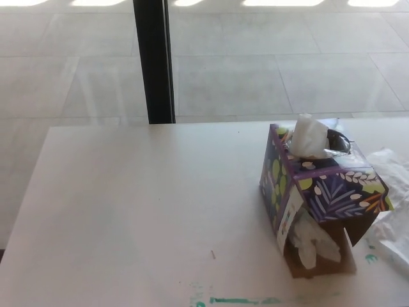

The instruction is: The robot uses its right hand to pull out a tissue from the tissue box kept in the middle of the desk and put it on the right side

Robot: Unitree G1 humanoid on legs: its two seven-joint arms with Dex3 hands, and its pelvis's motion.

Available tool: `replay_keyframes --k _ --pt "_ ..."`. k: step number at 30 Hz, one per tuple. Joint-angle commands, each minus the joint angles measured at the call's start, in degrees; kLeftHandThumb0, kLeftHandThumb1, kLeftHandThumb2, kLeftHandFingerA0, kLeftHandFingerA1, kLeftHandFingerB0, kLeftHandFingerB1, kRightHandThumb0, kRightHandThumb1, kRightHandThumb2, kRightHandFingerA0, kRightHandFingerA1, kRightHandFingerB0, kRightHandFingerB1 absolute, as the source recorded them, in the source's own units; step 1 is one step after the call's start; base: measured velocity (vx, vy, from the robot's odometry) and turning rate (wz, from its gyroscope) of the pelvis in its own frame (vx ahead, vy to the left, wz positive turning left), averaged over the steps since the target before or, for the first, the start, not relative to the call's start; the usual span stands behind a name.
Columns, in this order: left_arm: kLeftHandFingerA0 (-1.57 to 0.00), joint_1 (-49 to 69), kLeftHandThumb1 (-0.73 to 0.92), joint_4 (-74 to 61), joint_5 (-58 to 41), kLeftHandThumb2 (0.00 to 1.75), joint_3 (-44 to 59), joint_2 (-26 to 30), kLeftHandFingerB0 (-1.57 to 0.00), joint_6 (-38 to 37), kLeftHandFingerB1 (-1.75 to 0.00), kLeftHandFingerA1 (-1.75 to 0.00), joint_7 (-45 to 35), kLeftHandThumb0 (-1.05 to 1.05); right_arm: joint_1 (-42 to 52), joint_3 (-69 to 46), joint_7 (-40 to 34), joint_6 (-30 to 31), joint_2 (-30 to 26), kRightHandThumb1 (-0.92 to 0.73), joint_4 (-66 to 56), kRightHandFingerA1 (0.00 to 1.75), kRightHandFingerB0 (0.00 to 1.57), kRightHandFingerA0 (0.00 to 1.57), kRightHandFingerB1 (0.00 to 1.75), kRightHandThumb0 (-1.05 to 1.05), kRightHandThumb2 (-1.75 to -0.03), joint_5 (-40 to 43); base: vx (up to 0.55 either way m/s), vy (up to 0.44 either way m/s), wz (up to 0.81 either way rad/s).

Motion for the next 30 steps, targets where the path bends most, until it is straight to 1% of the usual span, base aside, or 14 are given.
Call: replay_keyframes --k 1,4,6,7,8,13,15,16,20,21,23,25,28,30 --pt "-0.81 0.8 0.92 0.5 -1.0 0.93 0.7 0.4 -0.51 -1.4 -1.07 -1.24 0.4 -1.05 20.2 -34.8 4.2 9.9 -4.6 -0.66 -8.6 0.80 0.64 0.84 0.47 -0.52 -0.60 16.1 0.00 0.000 0.00" --pt "-0.77 0.9 0.92 0.6 -1.1 0.94 0.8 0.5 -0.50 -1.4 -1.08 -1.25 0.3 -1.05 28.9 -45.3 -2.1 6.2 1.1 -0.64 -5.4 1.00 0.73 0.88 0.54 -0.55 -0.59 18.2 0.00 0.000 0.00" --pt "-0.77 0.8 0.91 0.7 -1.4 0.93 1.2 0.5 -0.50 -1.1 -1.09 -1.25 0.4 -1.05 33.0 -49.0 -5.4 5.5 3.9 -0.67 -3.3 0.93 0.71 0.86 0.57 -0.56 -0.60 18.8 0.00 0.000 0.00" --pt "-0.80 0.7 0.79 0.7 -1.3 1.28 1.1 0.4 -0.52 -1.2 -1.04 -1.22 0.6 -1.05 34.0 -50.4 -7.5 5.8 5.2 -0.65 -2.0 0.87 0.74 0.88 0.56 -0.57 -0.60 19.1 0.00 0.000 0.00" --pt "-0.81 0.7 0.91 0.8 -1.3 0.93 1.1 0.3 -0.50 -1.2 -1.08 -1.25 0.7 -1.05 35.8 -51.6 -10.3 5.1 6.4 -0.67 0.4 0.87 0.73 0.89 0.57 -0.56 -0.60 19.3 0.00 0.000 0.00" --pt "-0.75 1.4 0.92 0.6 -1.8 0.95 1.5 0.3 -0.47 -1.5 -1.10 -1.26 0.0 -1.05 39.2 -54.6 -22.8 1.8 12.0 -0.64 12.1 0.87 0.75 0.95 0.59 -0.51 -0.59 22.0 0.00 0.000 0.00" --pt "-0.79 1.7 0.92 0.6 -1.6 0.95 1.3 0.3 -0.49 -1.6 -1.08 -1.27 0.0 -1.05 40.0 -57.5 -29.0 2.6 16.4 -0.59 16.6 0.98 0.74 0.84 0.64 -0.47 -0.58 24.2 0.00 0.000 0.00" --pt "-0.79 2.2 0.92 0.4 -1.7 0.94 1.5 0.3 -0.48 -1.8 -1.09 -1.25 -0.1 -1.05 39.3 -60.2 -32.0 0.1 19.7 -0.59 20.5 1.46 0.58 0.78 0.63 -0.48 -0.61 28.0 0.00 0.000 0.00" --pt "-0.76 2.0 0.92 0.8 -1.9 0.93 1.7 0.0 -0.49 -1.7 -1.04 -1.23 0.4 -1.05 38.7 -62.2 -36.2 0.6 23.7 -0.67 21.4 1.53 0.54 0.86 0.60 -0.60 -0.64 28.5 0.00 0.000 0.00" --pt "-0.76 2.1 0.92 0.8 -1.8 0.93 1.6 0.1 -0.49 -1.8 -1.04 -1.23 0.4 -1.05 38.4 -62.5 -37.5 -0.2 24.3 -0.67 22.2 1.53 0.54 0.86 0.60 -0.60 -0.64 28.6 0.00 0.000 0.00" --pt "-0.82 1.7 0.92 0.8 -2.2 0.92 1.9 0.3 -0.50 -0.7 -1.07 -1.25 0.2 -1.05 36.5 -65.2 -35.8 -0.4 27.0 -0.78 24.7 0.95 0.50 0.58 0.61 -0.68 -0.63 32.8 0.00 0.000 0.00" --pt "-0.77 1.4 0.92 0.8 -2.3 0.93 2.0 0.4 -0.48 -0.2 -1.06 -1.24 0.2 -1.05 35.0 -67.9 -33.2 -1.5 28.8 -0.78 26.5 1.02 0.46 0.57 0.63 -0.68 -0.64 36.7 0.00 0.000 0.00" --pt "-0.78 1.6 0.92 0.5 -2.0 0.95 1.7 0.4 -0.47 -0.5 -1.06 -1.25 0.2 -1.05 34.2 -69.9 -32.8 -0.9 30.6 -0.80 29.6 0.86 0.44 0.60 0.56 -0.67 -0.63 38.3 0.00 0.000 0.00" --pt "-0.79 1.5 0.92 0.7 -2.0 0.94 1.8 0.5 -0.49 -0.3 -1.03 -1.23 0.6 -1.05 34.5 -69.6 -32.6 4.2 32.0 -0.80 28.8 0.99 0.39 0.62 0.55 -0.68 -0.64 36.8 0.00 0.000 0.00"
